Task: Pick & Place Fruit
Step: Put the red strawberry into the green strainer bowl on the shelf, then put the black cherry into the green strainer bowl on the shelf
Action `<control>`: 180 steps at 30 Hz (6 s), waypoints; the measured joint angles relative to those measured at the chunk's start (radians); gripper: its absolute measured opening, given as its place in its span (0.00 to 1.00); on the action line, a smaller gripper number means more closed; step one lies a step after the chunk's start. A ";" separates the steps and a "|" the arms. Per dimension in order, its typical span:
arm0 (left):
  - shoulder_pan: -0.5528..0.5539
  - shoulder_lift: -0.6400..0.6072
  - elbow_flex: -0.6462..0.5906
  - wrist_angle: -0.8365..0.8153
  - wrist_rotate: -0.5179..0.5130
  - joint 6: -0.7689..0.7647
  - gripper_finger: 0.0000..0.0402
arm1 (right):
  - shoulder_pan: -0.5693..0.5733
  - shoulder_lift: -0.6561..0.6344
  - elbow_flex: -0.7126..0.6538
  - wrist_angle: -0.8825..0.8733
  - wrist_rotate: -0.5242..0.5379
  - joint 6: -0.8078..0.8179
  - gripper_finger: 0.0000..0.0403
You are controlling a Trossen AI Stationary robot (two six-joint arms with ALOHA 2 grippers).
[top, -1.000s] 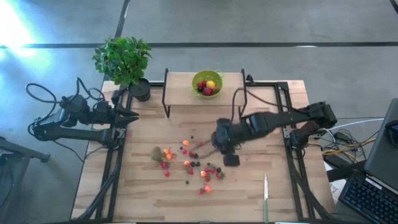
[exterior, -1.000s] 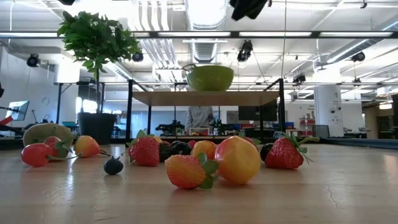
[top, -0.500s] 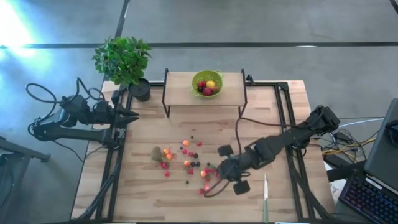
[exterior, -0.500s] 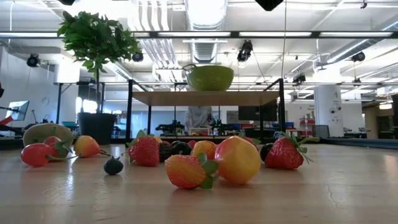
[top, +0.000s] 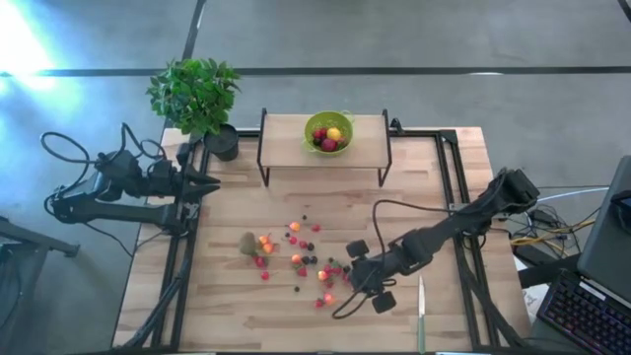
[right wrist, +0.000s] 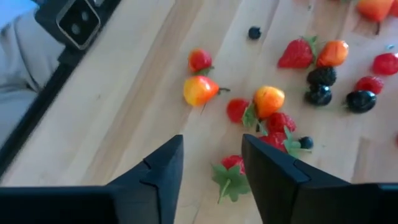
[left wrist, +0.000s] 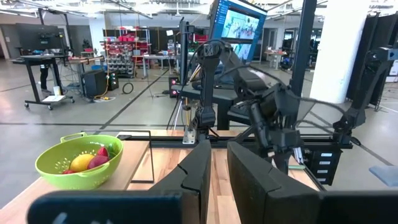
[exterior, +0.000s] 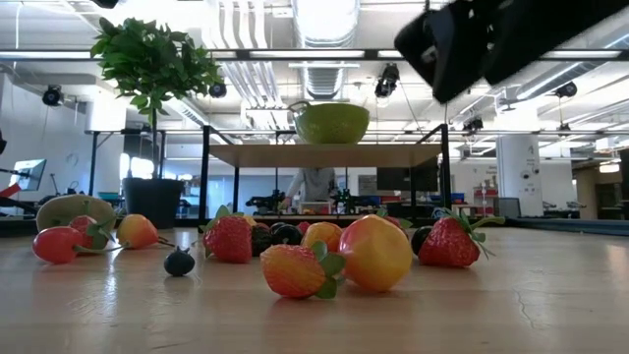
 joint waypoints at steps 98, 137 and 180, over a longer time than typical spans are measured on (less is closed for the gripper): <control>0.000 0.011 0.000 0.000 0.000 0.000 0.16 | -0.309 0.166 0.598 -0.568 0.183 -0.402 0.33; 0.000 0.011 0.000 0.000 0.000 0.000 0.16 | -0.962 0.173 0.717 -0.553 0.050 -0.245 0.32; -0.001 0.011 0.000 0.000 0.000 0.000 0.16 | -0.554 0.088 0.660 -0.843 0.102 -0.162 0.35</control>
